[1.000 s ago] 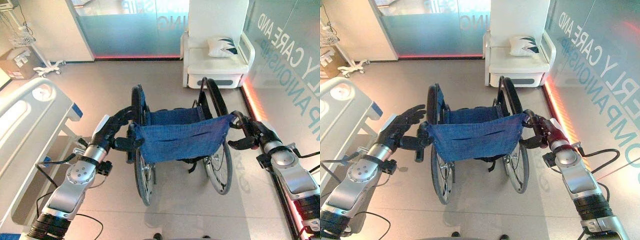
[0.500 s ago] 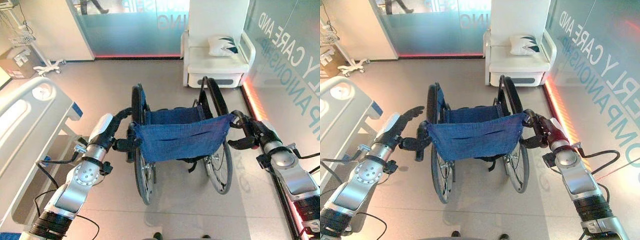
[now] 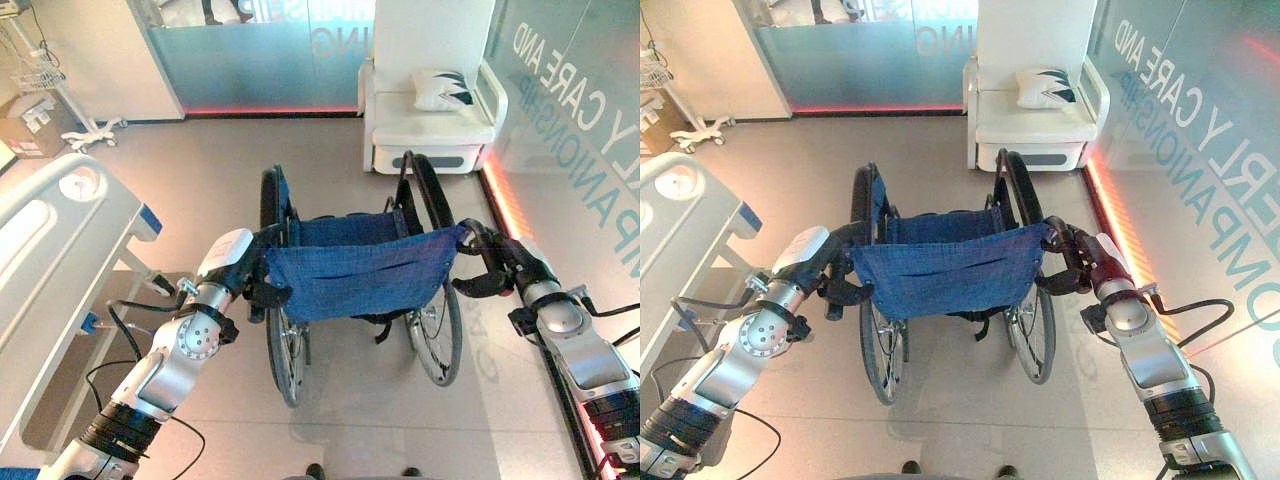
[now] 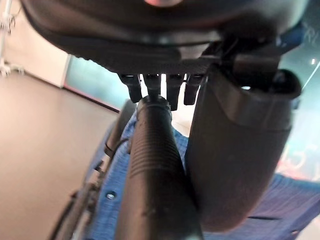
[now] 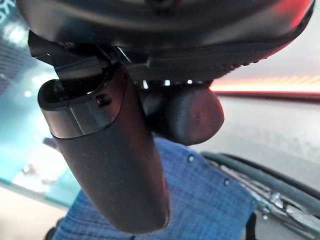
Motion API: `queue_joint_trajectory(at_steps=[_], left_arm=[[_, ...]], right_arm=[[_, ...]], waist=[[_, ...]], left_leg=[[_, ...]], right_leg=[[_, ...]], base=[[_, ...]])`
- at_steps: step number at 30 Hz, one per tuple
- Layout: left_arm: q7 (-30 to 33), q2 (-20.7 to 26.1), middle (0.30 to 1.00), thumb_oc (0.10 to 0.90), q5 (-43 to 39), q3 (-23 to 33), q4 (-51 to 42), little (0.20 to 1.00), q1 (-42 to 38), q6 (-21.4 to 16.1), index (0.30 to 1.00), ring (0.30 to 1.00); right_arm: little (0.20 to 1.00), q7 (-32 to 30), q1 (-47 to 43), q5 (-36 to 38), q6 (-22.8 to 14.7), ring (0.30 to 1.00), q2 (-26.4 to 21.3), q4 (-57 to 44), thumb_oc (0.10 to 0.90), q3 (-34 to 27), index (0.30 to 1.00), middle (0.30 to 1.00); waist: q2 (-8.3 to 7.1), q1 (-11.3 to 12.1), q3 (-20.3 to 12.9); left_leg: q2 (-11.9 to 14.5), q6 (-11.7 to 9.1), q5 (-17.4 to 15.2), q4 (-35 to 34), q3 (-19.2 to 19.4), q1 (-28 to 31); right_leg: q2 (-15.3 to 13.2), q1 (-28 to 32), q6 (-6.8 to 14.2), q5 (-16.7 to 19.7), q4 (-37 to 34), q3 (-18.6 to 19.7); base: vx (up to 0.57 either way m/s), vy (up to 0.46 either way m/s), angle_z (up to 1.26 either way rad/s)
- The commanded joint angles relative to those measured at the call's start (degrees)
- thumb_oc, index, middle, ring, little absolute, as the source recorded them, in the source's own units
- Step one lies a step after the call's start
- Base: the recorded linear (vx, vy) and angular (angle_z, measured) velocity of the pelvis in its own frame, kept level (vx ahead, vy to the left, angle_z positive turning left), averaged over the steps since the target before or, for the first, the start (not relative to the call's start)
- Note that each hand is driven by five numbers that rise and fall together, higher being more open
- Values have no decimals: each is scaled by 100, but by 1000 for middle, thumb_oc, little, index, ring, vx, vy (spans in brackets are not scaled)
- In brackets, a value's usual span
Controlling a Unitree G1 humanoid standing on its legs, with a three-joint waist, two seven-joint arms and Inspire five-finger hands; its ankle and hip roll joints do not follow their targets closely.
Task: Push the wheelchair next to the bed
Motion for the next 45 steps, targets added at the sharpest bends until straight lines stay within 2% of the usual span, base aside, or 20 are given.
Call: queue_joint_trajectory(at_steps=[1, 3, 6, 12, 15, 17, 19, 21, 23, 25, 30, 36, 40, 41, 43, 45], left_arm=[[-18, 857, 900, 800, 1406, 444, 1032, 900, -386, 1308, 900, 900], [-102, 1024, 900, 800, 1741, 471, 1146, 900, -499, 1657, 900, 900], [-459, 1089, 900, 800, 1827, 505, 1289, 900, -590, 2146, 900, 900], [-1132, 868, 900, 800, 2107, 497, 1529, 900, -709, 2644, 900, 900], [-1225, 784, 900, 800, 2025, 513, 1631, 900, -758, 2794, 900, 900], [-1070, 723, 900, 800, 1793, 555, 1688, 900, -749, 2872, 900, 900], [-669, 615, 900, 800, 1359, 638, 1751, 900, -690, 2912, 900, 900], [-675, 537, 900, 800, 1197, 686, 1788, 900, -640, 2915, 900, 900], [-947, 478, 900, 800, 1269, 702, 1795, 900, -563, 2939, 900, 900], [-1770, 468, 900, 800, 1701, 581, 1865, 900, -518, 2977, 900, 900], [-2484, 467, 900, 800, 1961, 369, 2105, 900, -534, 3045, 900, 900], [-3045, 271, 900, 800, 1203, 92, 2614, 900, -746, 3141, 900, 900], [-3501, 249, 900, 800, 1595, -117, 3000, 900, -960, 3031, 900, 900], [-3808, 379, 806, 737, 1862, -309, 3229, 806, -1247, 2833, 806, 806], [-4106, 452, 773, 715, 1962, -545, 3426, 773, -1592, 2735, 773, 773], [-4594, 526, 780, 720, 2228, -819, 3556, 780, -1982, 2686, 780, 780]], right_arm=[[900, -368, -479, -414, -16, 900, -244, 52, 800, 76, 900, 900], [900, -361, -542, -441, 56, 900, -280, 39, 800, 65, 900, 900], [900, -338, -609, -475, 120, 900, -319, 26, 800, 41, 900, 900], [900, -287, -793, -728, 269, 900, -241, 41, 800, 84, 900, 900], [900, -188, -920, -788, 381, 900, -225, 24, 800, 127, 900, 900], [900, -178, -974, -813, 457, 900, -238, 9, 800, 163, 900, 900], [900, -126, -991, -857, 507, 900, -206, 16, 800, 189, 900, 900], [900, -24, -969, -894, 536, 900, -187, -6, 800, 196, 900, 900], [900, 5, -931, -909, 566, 900, -188, -59, 800, 203, 900, 900], [900, 13, -934, -958, 615, 900, -205, -95, 800, 211, 900, 900], [900, 83, -1080, -1062, 681, 900, -278, -108, 800, 315, 900, 900], [900, 469, -1378, -1120, 969, 900, -353, -36, 800, 575, 900, 900], [900, 691, -1642, -1189, 1235, 900, -387, 195, 800, 793, 900, 900], [900, 724, -1946, -1129, 1454, 900, -430, 426, 800, 1008, 900, 900], [900, 814, -2257, -1125, 1671, 900, -443, 721, 800, 1212, 900, 900], [900, 916, -2574, -1219, 1883, 900, -410, 1055, 800, 1399, 900, 900]], waist=[[-271, -63, -85], [-273, -60, -87], [-273, -46, -90], [-263, -27, -101], [-260, -28, -100], [-259, -27, -100], [-260, -14, -105], [-256, -10, -105], [-255, 1, -95], [-250, 13, -77], [-236, -4, -70], [-217, -60, -81], [-213, -83, -103], [-220, -97, -107], [-219, -106, -126], [-220, -112, -147]], left_leg=[[-110, -124, -175, 248, 81, -41], [-110, -131, -177, 251, 89, -41], [-108, -137, -184, 266, 81, -53], [-111, -133, -203, 285, 43, -54], [-105, -133, -207, 302, 46, -56], [-107, -130, -207, 302, 40, -57], [-108, -128, -207, 302, 40, -59], [-103, -131, -203, 307, 48, -69], [-100, -130, -194, 324, 43, -93], [-104, -121, -197, 336, 28, -106], [-117, -108, -199, 324, 39, -100], [-111, -103, -193, 325, 81, -102], [-111, -105, -195, 346, 80, -105], [-105, -111, -198, 366, 100, -103], [-97, -112, -210, 385, 121, -92], [-96, -118, -220, 409, 125, -87]], right_leg=[[61, 55, 45, 12, 229, -46], [59, 69, 39, 4, 224, -65], [57, 82, 27, -7, 214, -83], [82, 102, 4, -66, 249, -107], [90, 94, -9, -87, 276, -110], [98, 91, -16, -94, 280, -107], [103, 93, -22, -103, 284, -113], [102, 90, -23, -110, 287, -118], [101, 78, -27, -114, 303, -122], [105, 68, -30, -127, 330, -135], [122, 50, -35, -126, 333, -123], [141, 7, -44, -138, 355, -76], [150, 0, -51, -131, 351, -42], [151, -3, -59, -127, 354, -25], [151, 3, -62, -128, 360, -27], [151, 13, -61, -129, 362, -23]], base=[[0, 0, 0], [0, 0, 0], [0, 0, 0], [0, 0, 0], [0, 0, 0], [0, 0, 0], [6, 0, 2], [4, 1, 2], [0, 0, 0], [0, 0, 0], [0, 0, 0], [0, 0, 0], [0, 0, 0], [0, 0, 0], [7, 10, -7], [7, 2, -3]])
